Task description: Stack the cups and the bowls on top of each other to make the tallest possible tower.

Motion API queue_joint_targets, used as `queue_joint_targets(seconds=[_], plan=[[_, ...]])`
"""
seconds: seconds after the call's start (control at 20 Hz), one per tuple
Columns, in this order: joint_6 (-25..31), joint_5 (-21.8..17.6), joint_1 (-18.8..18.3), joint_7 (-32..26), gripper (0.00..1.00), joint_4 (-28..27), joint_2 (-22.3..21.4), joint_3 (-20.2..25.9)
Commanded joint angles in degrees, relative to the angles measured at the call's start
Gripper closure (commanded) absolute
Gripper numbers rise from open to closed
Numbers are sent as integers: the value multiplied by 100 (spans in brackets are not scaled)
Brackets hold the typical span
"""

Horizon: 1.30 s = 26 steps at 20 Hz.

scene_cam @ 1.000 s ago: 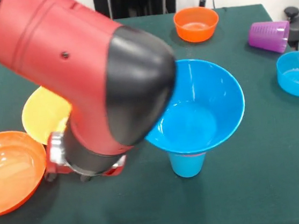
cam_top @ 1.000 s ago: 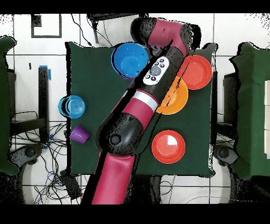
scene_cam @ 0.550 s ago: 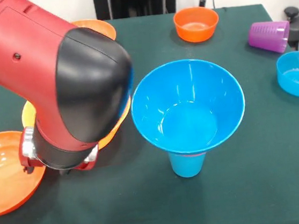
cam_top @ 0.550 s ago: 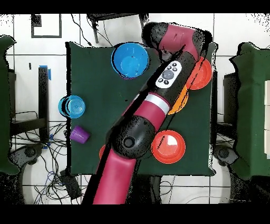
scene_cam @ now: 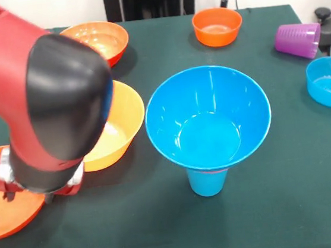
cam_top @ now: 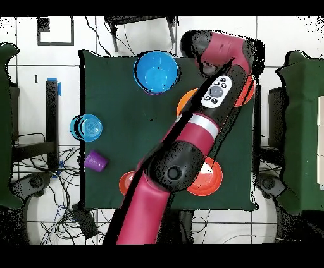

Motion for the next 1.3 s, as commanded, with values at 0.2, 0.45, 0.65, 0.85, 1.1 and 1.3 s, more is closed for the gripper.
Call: queue_joint_targets(seconds=[0.2, 0.45, 0.65, 0.85, 1.1, 1.3], plan=[[-358, 1058, -848, -297, 0, -1266, 664, -1036], [-449, 1535, -1008, -448, 0, -1283, 729, -1400], [-462, 1236, -904, -431, 0, -1154, 769, -924], [-364, 1123, -796, -330, 0, -1073, 739, -772], [-197, 1025, -690, -249, 0, -999, 669, -688], [-9, 1206, -727, -122, 0, -1061, 642, -1017]])
